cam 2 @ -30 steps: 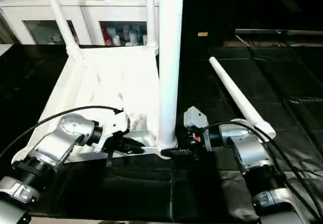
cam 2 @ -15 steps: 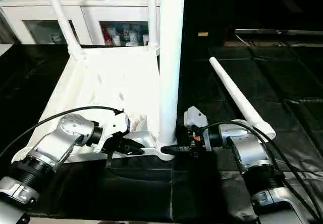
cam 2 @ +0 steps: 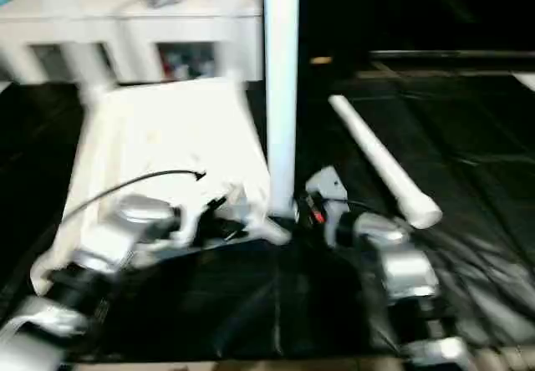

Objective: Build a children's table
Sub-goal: Rotate leg to tighten

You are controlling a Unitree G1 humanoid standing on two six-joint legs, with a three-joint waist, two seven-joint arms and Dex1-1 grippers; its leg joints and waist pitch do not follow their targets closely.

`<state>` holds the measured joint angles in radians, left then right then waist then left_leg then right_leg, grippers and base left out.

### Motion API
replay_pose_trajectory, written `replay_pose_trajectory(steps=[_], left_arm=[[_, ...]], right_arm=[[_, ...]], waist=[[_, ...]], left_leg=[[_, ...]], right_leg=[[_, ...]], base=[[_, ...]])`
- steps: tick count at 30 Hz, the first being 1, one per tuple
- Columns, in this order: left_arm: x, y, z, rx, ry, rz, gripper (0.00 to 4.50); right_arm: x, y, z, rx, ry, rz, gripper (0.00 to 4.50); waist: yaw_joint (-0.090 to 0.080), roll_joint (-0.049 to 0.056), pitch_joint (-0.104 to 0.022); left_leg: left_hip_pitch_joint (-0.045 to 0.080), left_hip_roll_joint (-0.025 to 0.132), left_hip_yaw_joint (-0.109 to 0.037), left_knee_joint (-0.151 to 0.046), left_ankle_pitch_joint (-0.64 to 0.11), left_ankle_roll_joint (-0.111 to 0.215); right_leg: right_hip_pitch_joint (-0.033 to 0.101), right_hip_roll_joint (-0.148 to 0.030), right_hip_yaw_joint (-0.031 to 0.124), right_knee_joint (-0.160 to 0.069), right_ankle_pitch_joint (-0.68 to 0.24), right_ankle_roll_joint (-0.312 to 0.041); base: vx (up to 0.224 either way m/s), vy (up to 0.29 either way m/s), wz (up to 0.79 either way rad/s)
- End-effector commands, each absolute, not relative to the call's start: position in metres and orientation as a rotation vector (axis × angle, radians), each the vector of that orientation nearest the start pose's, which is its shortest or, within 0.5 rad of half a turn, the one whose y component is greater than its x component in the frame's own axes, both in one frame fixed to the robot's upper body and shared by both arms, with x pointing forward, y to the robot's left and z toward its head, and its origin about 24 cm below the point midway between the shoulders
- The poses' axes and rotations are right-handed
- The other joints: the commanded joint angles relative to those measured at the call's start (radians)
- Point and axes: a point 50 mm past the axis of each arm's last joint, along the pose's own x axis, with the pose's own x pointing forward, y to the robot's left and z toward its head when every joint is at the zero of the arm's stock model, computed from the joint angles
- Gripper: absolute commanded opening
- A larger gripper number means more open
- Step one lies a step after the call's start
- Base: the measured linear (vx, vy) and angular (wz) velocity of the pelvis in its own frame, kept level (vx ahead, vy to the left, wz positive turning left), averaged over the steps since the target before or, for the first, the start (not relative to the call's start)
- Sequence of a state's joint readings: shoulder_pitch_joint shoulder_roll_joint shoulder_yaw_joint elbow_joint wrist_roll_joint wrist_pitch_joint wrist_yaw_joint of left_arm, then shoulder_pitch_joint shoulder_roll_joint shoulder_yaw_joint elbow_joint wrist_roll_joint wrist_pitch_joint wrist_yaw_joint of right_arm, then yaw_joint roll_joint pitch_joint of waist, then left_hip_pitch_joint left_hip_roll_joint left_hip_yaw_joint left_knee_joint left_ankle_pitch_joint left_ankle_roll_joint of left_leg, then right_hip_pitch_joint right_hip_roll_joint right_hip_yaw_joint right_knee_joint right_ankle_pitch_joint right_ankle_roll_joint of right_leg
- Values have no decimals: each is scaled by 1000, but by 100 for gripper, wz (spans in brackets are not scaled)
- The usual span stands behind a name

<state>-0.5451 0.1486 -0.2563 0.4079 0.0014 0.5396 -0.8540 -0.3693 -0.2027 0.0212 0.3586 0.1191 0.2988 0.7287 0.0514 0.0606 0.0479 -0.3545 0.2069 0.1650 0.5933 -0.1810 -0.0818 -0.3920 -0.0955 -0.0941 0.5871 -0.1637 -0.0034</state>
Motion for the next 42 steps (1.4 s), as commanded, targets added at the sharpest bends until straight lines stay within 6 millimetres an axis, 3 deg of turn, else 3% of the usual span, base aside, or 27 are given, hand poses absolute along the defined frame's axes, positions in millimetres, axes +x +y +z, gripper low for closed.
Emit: replay_pose_trajectory(steps=[1, 4, 6, 8, 10, 13, 15, 18, 19, 21, 22, 23, 26, 27, 28, 29, 33, 34, 36, 37, 39, 41, 42], left_arm=[[319, 42, 69, 123, 420, -1004, 0], [324, 33, 72, 132, 393, -918, 0], [328, 34, 73, 162, 378, -894, 0], [330, 38, 75, 176, 367, -895, 0], [331, 40, 75, 187, 363, -898, 0], [332, 46, 74, 212, 368, -899, 0], [332, 48, 74, 211, 368, -893, 0], [332, 50, 73, 216, 361, -892, 0], [332, 51, 72, 221, 345, -894, 0], [333, 52, 71, 206, 339, -890, 0], [332, 52, 71, 189, 336, -895, 44], [331, 53, 70, 171, 327, -910, 55], [331, 53, 70, 136, 321, -913, 72], [330, 54, 73, 70, 286, -919, 88], [330, 54, 73, 70, 286, -919, 98], [328, 56, 76, 9, 262, -935, 102], [325, 65, 83, -108, 236, -970, 121], [324, 68, 85, -139, 230, -970, 121], [324, 85, 89, -162, 224, -964, 121], [326, 108, 91, -95, 238, -923, 121], [327, 117, 92, -58, 246, -899, 121], [330, 140, 93, 61, 269, -828, 121], [332, 164, 97, 149, 311, -730, 121]], right_arm=[[293, -85, 22, 77, 403, 899, 261], [302, -76, 25, 73, 396, 781, 261], [308, -77, 28, 116, 372, 719, 261], [312, -84, 32, 167, 342, 667, 316], [312, -87, 32, 171, 338, 658, 332], [310, -99, 33, 174, 320, 628, 349], [309, -103, 35, 177, 304, 627, 374], [306, -111, 40, 166, 272, 648, 402], [301, -121, 46, 159, 243, 684, 411], [298, -128, 49, 153, 231, 711, 419], [296, -132, 51, 150, 227, 736, 438], [292, -141, 55, 145, 223, 759, 445], [289, -149, 57, 147, 224, 775, 450], [281, -163, 61, 152, 222, 829, 450], [281, -163, 61, 152, 222, 829, 450], [274, -173, 63, 141, 231, 869, 450], [266, -184, 63, 116, 259, 904, 450], [264, -186, 63, 112, 265, 911, 450], [259, -189, 65, 110, 295, 960, 450], [254, -189, 66, 109, 323, 1007, 450], [253, -188, 66, 111, 332, 1022, 450], [251, -183, 64, 100, 348, 1047, 450], [252, -176, 61, 79, 357, 1061, 450]], waist=[[-10, -15, -46], [-26, -11, -49], [-36, -7, -51], [-37, 0, -56], [-36, -1, -58], [-34, -8, -63], [-31, -7, -64], [-24, -9, -71], [-18, -6, -75], [-8, -9, -81], [-7, -10, -81], [-4, -11, -82], [5, -9, -80], [7, -12, -77], [10, -12, -74], [17, -15, -71], [19, -18, -65], [19, -12, -64], [18, -21, -63], [15, -27, -62], [10, -21, -60], [5, -22, -59], [3, -18, -59]], left_leg=[[6, -6, -9, -71, -390, 9], [2, -6, -14, -76, -400, 23], [7, -6, -19, -77, -424, 26], [0, 1, -24, -86, -418, 40], [-1, 4, -22, -87, -403, 45], [-12, 8, -16, -87, -324, 55], [-12, 8, -12, -84, -299, 59], [-22, 7, -9, -76, -211, 73], [-23, 6, -7, -69, -168, 86], [-24, 8, -5, -61, -109, 112], [-27, 7, -5, -61, -92, 120], [-29, 6, -4, -56, -67, 141], [-27, 10, -2, -55, -75, 155], [-26, 10, -1, -57, -97, 151], [-25, 10, 0, -58, -116, 149], [-19, 14, 2, -61, -163, 132], [-20, 12, 3, -67, -206, 104], [-20, 12, 2, -68, -214, 99], [-17, 12, 3, -70, -231, 92], [-20, 10, 3, -72, -230, 93], [-23, 6, 0, -74, -240, 86], [-15, 4, 0, -73, -250, 78], [-11, 4, 1, -72, -253, 72]], right_leg=[[32, -43, 5, -127, -675, -41], [35, -39, -2, -132, -634, -40], [35, -39, -10, -138, -623, -36], [44, -43, -7, -132, -530, -66], [43, -43, -1, -126, -476, -89], [49, -45, 13, -103, -353, -151], [48, -46, 16, -101, -350, -159], [55, -47, 22, -86, -270, -175], [56, -46, 24, -82, -214, -183], [57, -45, 28, -66, -117, -208], [59, -44, 27, -62, -90, -218], [60, -44, 26, -57, -50, -236], [56, -43, 26, -60, -78, -244], [54, -42, 25, -64, -118, -238], [54, -42, 25, -69, -150, -231], [49, -43, 27, -78, -236, -209], [47, -43, 28, -87, -339, -173], [47, -43, 27, -86, -355, -169], [46, -41, 28, -91, -393, -148], [45, -40, 29, -92, -404, -137], [47, -38, 27, -94, -444, -104], [37, -37, 25, -101, -482, -84], [34, -36, 25, -102, -495, -80]], base=[[0, 0, 0], [0, 0, 0], [0, 0, 0], [0, 0, 0], [0, 0, 0], [0, 0, 0], [0, 0, 0], [0, 0, 0], [0, 0, 0], [0, 0, 0], [0, 0, 0], [0, 0, 0], [0, 0, 0], [0, 0, 0], [0, 0, 0], [0, 0, 0], [0, 0, 0], [0, 0, 0], [0, 0, 0], [0, 0, 0], [0, 0, 0], [0, 0, 0], [0, 0, 0]])
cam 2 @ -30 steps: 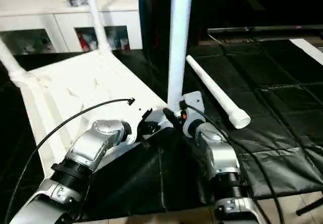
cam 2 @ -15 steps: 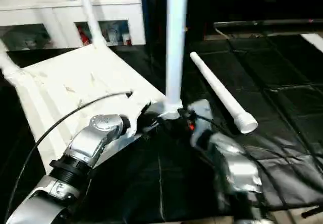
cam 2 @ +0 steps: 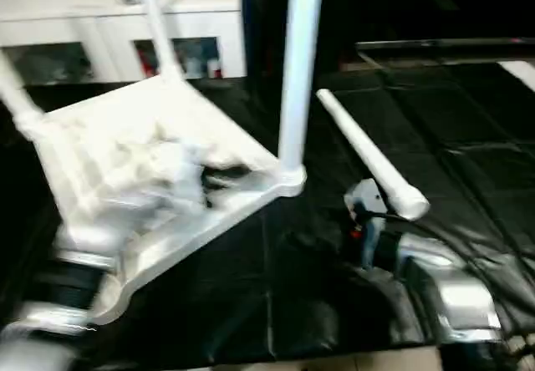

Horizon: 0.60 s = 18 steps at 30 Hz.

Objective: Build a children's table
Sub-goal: Rotate leg to tighten, then rotate table base

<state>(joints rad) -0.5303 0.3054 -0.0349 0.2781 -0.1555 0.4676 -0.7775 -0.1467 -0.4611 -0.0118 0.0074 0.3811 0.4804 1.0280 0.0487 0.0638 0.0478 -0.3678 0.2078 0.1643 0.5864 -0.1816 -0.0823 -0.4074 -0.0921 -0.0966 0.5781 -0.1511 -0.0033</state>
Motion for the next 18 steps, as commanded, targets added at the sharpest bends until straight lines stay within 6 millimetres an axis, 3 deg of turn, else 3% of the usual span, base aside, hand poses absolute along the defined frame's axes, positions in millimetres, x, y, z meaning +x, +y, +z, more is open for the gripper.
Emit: replay_pose_trajectory(steps=[1, 3, 4, 5, 7, 8, 11, 12, 14, 16, 18], left_arm=[[334, 182, 99, 234, 337, -647, 121], [334, 192, 101, 283, 350, -602, 121], [334, 206, 102, 366, 375, -543, 121], [329, 237, 108, 467, 445, -424, 106], [324, 255, 114, 504, 487, -357, 87], [324, 257, 114, 510, 492, -349, 87], [311, 290, 117, 658, 610, -219, 50], [309, 294, 117, 678, 626, -202, 50], [307, 297, 117, 691, 638, -188, 40], [302, 299, 110, 686, 681, -202, 30], [297, 295, 103, 687, 715, -244, 6]], right_arm=[[254, -172, 58, 63, 368, 1054, 450], [256, -169, 57, 54, 375, 1048, 450], [258, -166, 54, 41, 381, 1035, 450], [264, -157, 50, 19, 385, 1006, 450], [269, -149, 48, 5, 381, 974, 450], [270, -149, 48, 4, 381, 970, 450], [280, -135, 45, -13, 380, 915, 450], [281, -133, 45, -18, 380, 909, 450], [282, -132, 44, -19, 383, 905, 450], [285, -126, 40, -54, 399, 891, 450], [286, -125, 35, -84, 425, 879, 450]], waist=[[4, -20, -60], [-2, -15, -59], [-1, -18, -60], [2, -16, -62], [-4, -10, -63], [-5, -7, -62], [-2, -12, -65], [-5, -12, -64], [6, -9, -65], [11, -17, -67], [14, -15, -66]], left_leg=[[3, 6, -1, -67, -251, 64], [2, 6, -4, -70, -257, 55], [6, 7, -2, -68, -258, 53], [13, 10, -2, -68, -250, 46], [2, 11, -8, -75, -245, 34], [12, 12, -5, -73, -250, 29], [11, 14, -6, -74, -234, 21], [9, 11, -4, -74, -230, 24], [19, 14, 1, -70, -221, 20], [13, 13, 1, -70, -203, 22], [11, 13, 1, -72, -206, 15]], right_leg=[[47, -38, 29, -88, -493, -84], [49, -38, 27, -86, -484, -86], [46, -38, 29, -87, -478, -92], [39, -38, 35, -76, -431, -121], [49, -38, 33, -64, -392, -134], [41, -36, 37, -65, -358, -151], [44, -38, 42, -51, -281, -188], [45, -36, 43, -51, -273, -190], [41, -37, 46, -51, -231, -206], [46, -38, 46, -45, -208, -213], [47, -41, 46, -44, -211, -217]], base=[[0, 0, 0], [0, 0, 0], [0, 0, 0], [0, 0, 0], [0, 0, 0], [0, 0, 0], [0, 0, 0], [0, 0, 0], [0, 0, 0], [0, 0, 0], [0, 0, 0]])
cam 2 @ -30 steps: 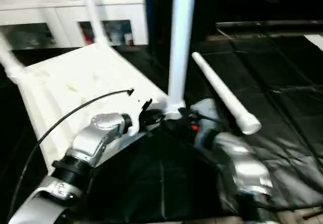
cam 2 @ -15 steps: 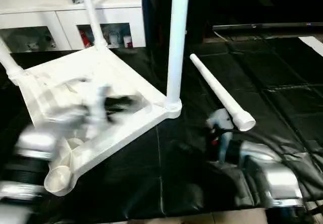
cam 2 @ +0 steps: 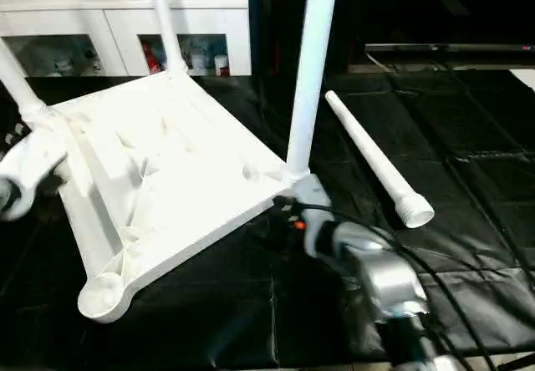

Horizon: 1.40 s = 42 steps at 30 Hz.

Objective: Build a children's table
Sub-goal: Rotate table base

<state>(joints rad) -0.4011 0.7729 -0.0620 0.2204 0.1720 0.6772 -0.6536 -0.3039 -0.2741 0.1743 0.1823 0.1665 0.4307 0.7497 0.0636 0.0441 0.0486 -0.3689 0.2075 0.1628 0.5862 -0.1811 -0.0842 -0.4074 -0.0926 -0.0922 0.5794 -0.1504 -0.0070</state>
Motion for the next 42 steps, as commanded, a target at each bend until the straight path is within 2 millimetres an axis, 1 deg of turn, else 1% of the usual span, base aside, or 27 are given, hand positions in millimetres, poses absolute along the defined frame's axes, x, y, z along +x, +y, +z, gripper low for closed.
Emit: replay_pose_trajectory(steps=[1, 6, 7, 10, 11, 12, 13, 14, 15, 16, 17, 18, 19, 20, 22, 23, 25, 27, 28, 29, 30, 34, 35, 38, 39, 41, 42], left_arm=[[296, 293, 101, 688, 725, -261, 6], [291, 279, 89, 663, 745, -358, 6], [289, 273, 84, 648, 759, -405, 6], [276, 264, 71, 640, 866, -548, 6], [272, 263, 68, 640, 899, -575, 6], [270, 262, 68, 638, 910, -593, 6], [268, 260, 66, 635, 926, -618, 6], [253, 249, 63, 601, 984, -780, 6], [246, 241, 62, 563, 1000, -862, 6], [245, 240, 62, 556, 1001, -876, 6], [241, 234, 63, 530, 1000, -927, 6], [237, 218, 65, 453, 959, -1030, 6], [237, 218, 65, 453, 959, -1030, 6], [234, 201, 68, 395, 910, -1128, 6], [234, 196, 69, 385, 894, -1161, 6], [237, 180, 73, 335, 836, -1211, 6], [241, 167, 75, 301, 789, -1239, 6], [244, 159, 76, 299, 760, -1255, 6], [249, 151, 74, 301, 726, -1252, 6], [255, 142, 72, 305, 684, -1244, 6], [259, 137, 71, 301, 661, -1238, 6], [277, 118, 68, 285, 581, -1181, 6], [277, 117, 69, 283, 577, -1180, 6], [288, 94, 71, 215, 503, -1158, 6], [293, 92, 69, 236, 497, -1115, 6], [302, 93, 68, 268, 478, -1049, 6], [303, 94, 68, 270, 472, -1038, 6]], right_arm=[[286, -125, 33, -92, 434, 873, 450], [290, -124, 30, -104, 449, 847, 450], [292, -124, 29, -119, 450, 834, 450], [301, -121, 27, -153, 437, 792, 450], [305, -119, 27, -160, 431, 774, 450], [306, -119, 27, -160, 428, 769, 450], [307, -118, 27, -161, 425, 763, 450], [311, -116, 28, -159, 411, 735, 450], [312, -116, 29, -150, 409, 728, 450], [312, -115, 29, -148, 409, 728, 450], [313, -115, 29, -144, 409, 725, 450], [313, -114, 28, -146, 410, 723, 450], [313, -114, 28, -146, 410, 723, 450], [315, -113, 27, -153, 408, 718, 450], [316, -113, 27, -155, 406, 716, 450], [318, -112, 27, -158, 400, 709, 450], [319, -111, 28, -159, 396, 706, 450], [320, -111, 28, -160, 393, 703, 450], [320, -111, 28, -162, 391, 699, 450], [321, -112, 29, -165, 387, 694, 450], [322, -112, 29, -166, 384, 691, 450], [324, -116, 30, -164, 375, 666, 450], [324, -116, 30, -164, 374, 665, 450], [326, -122, 32, -164, 367, 632, 450], [329, -125, 35, -173, 357, 614, 450], [334, -132, 44, -190, 329, 579, 450], [336, -134, 46, -195, 319, 568, 450]], waist=[[-1, 4, -65], [-1, 2, -63], [-1, 7, -62], [-3, 7, -62], [-9, 8, -60], [-11, 7, -59], [-11, 10, -60], [-13, 4, -59], [-13, 5, -60], [-15, 3, -57], [-16, 4, -56], [-17, 6, -56], [-17, 9, -57], [-19, 9, -57], [-19, 8, -57], [-26, 2, -58], [-26, 1, -59], [-29, -2, -58], [-29, 0, -58], [-32, -5, -58], [-30, -3, -59], [-31, 0, -61], [-30, -3, -61], [-29, -2, -63], [-27, 3, -64], [-26, -1, -67], [-25, 2, -68]], left_leg=[[12, 14, 2, -74, -218, 12], [12, 11, 2, -75, -259, 3], [12, 11, 1, -75, -263, 2], [13, 11, -1, -76, -279, -5], [9, 10, -3, -79, -297, -11], [10, 9, -3, -78, -305, -11], [17, 10, -2, -76, -315, -12], [13, 10, -4, -78, -313, -10], [11, 11, -5, -79, -311, -10], [10, 11, -5, -80, -317, -10], [15, 10, -3, -79, -327, -10], [15, 11, -3, -79, -323, -12], [17, 11, -3, -79, -321, -17], [17, 11, -2, -78, -328, -21], [15, 9, -2, -79, -327, -23], [12, 8, 0, -78, -319, -21], [14, 4, 2, -73, -311, -16], [7, 4, 2, -72, -305, -9], [6, 4, 1, -73, -306, -9], [5, 2, 3, -69, -294, -3], [8, 1, 4, -66, -291, -2], [6, 1, 2, -66, -289, 1], [9, 1, 3, -64, -292, 3], [7, 1, 6, -63, -272, 11], [6, 2, 5, -63, -270, 10], [4, 1, 4, -61, -262, 17], [4, 1, 4, -61, -260, 17]], right_leg=[[48, -42, 43, -46, -225, -212], [48, -44, 44, -54, -283, -192], [49, -44, 44, -54, -291, -188], [47, -47, 43, -57, -316, -187], [49, -45, 42, -56, -331, -186], [47, -45, 42, -57, -340, -184], [44, -44, 43, -60, -345, -186], [47, -45, 43, -57, -347, -190], [49, -47, 44, -55, -348, -191], [48, -46, 44, -55, -359, -191], [43, -44, 44, -60, -376, -189], [43, -43, 45, -57, -362, -195], [43, -40, 44, -56, -348, -196], [42, -39, 44, -54, -335, -202], [46, -38, 44, -53, -326, -203], [49, -38, 46, -51, -314, -204], [49, -39, 46, -54, -331, -199], [52, -40, 45, -56, -363, -189], [53, -40, 45, -57, -379, -182], [53, -39, 44, -64, -396, -169], [50, -39, 44, -65, -401, -168], [53, -37, 40, -65, -408, -154], [50, -37, 40, -69, -416, -152], [50, -34, 40, -69, -378, -163], [52, -34, 40, -66, -368, -166], [55, -33, 38, -65, -336, -171], [56, -34, 38, -62, -327, -174]], base=[[0, 0, 0], [0, 0, 0], [0, 0, 0], [0, 0, 0], [0, 0, 0], [0, 0, 0], [0, 0, 0], [0, 0, 0], [0, 0, 0], [0, 0, 0], [0, 0, 0], [0, 0, 0], [0, 0, 0], [0, 0, 0], [0, 0, 0], [0, 0, 0], [0, 0, 0], [0, 0, 0], [0, 0, 0], [0, 0, 0], [0, 0, 0], [0, 0, 0], [0, 0, 0], [0, 0, 0], [0, 0, 0], [0, 0, 0], [0, 0, 0]])
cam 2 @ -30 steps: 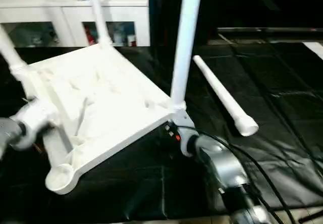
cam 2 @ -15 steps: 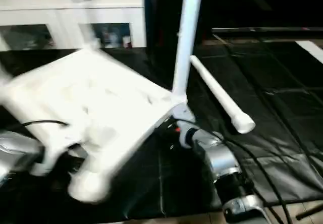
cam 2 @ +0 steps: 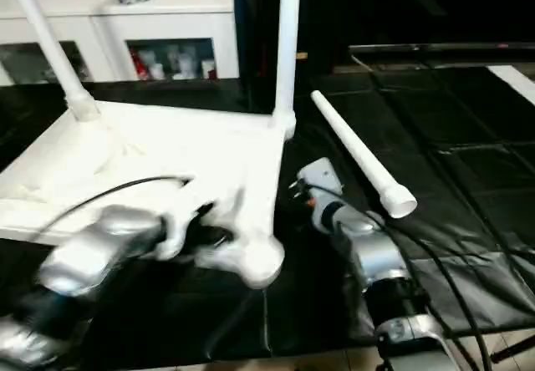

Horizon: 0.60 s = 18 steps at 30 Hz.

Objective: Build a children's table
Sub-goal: Rotate table base

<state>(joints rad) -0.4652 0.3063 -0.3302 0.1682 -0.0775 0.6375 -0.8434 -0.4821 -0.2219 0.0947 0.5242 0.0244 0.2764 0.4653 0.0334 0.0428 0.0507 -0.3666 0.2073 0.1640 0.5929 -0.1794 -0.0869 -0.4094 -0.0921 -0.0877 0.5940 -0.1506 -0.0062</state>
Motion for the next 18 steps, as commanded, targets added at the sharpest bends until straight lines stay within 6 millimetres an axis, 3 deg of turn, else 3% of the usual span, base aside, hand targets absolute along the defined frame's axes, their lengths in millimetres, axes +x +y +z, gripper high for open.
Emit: replay_pose_trajectory(steps=[1, 2, 5, 9, 11, 12, 13, 16, 17, 18], left_arm=[[304, 94, 68, 270, 468, -1032, 6], [309, 101, 76, 296, 413, -1004, 6], [311, 106, 83, 308, 368, -1007, 6], [308, 120, 100, 249, 312, -1024, 22], [305, 124, 102, 261, 310, -1038, 34], [299, 133, 106, 282, 322, -1062, 45], [299, 133, 106, 282, 322, -1062, 54], [292, 141, 110, 303, 331, -1083, 75], [288, 144, 112, 309, 334, -1095, 89], [287, 144, 113, 310, 336, -1098, 89]], right_arm=[[336, -135, 48, -198, 313, 562, 450], [347, -149, 65, -194, 286, 484, 450], [354, -158, 76, -197, 272, 428, 450], [372, -178, 101, -294, 282, 362, 450], [377, -183, 104, -314, 298, 346, 450], [388, -198, 107, -366, 360, 275, 450], [388, -198, 107, -366, 360, 275, 450], [394, -213, 108, -383, 431, 199, 450], [395, -221, 108, -374, 463, 171, 450], [395, -224, 108, -366, 474, 158, 450]], waist=[[4, 0, -70], [4, 2, -69], [3, 1, -74], [5, 6, -74], [4, 6, -73], [5, 6, -73], [-1, 6, -75], [3, 6, -74], [6, 0, -75], [5, 2, -73]], left_leg=[[-2, 1, 2, -68, -260, 22], [-1, 2, 2, -68, -260, 24], [-2, 2, 4, -62, -210, 31], [2, 3, 6, -60, -200, 32], [2, 2, 7, -59, -212, 31], [1, 2, 7, -58, -211, 30], [-1, 2, 5, -59, -212, 26], [2, 1, 9, -55, -217, 25], [3, 4, 10, -55, -223, 26], [-1, 3, 8, -56, -219, 27]], right_leg=[[61, -35, 32, -76, -326, -172], [60, -36, 32, -78, -334, -172], [61, -36, 35, -69, -272, -192], [57, -33, 33, -61, -243, -218], [57, -33, 32, -58, -231, -235], [59, -33, 32, -57, -227, -235], [58, -33, 32, -51, -219, -253], [57, -34, 33, -49, -208, -262], [57, -36, 33, -49, -214, -265], [59, -35, 32, -47, -212, -267]], base=[[0, 0, 0], [0, 0, 0], [0, 0, 0], [0, 0, 0], [0, 0, 0], [0, 0, 0], [0, 0, 0], [0, 0, 0], [0, 0, 0], [0, 0, 0]])
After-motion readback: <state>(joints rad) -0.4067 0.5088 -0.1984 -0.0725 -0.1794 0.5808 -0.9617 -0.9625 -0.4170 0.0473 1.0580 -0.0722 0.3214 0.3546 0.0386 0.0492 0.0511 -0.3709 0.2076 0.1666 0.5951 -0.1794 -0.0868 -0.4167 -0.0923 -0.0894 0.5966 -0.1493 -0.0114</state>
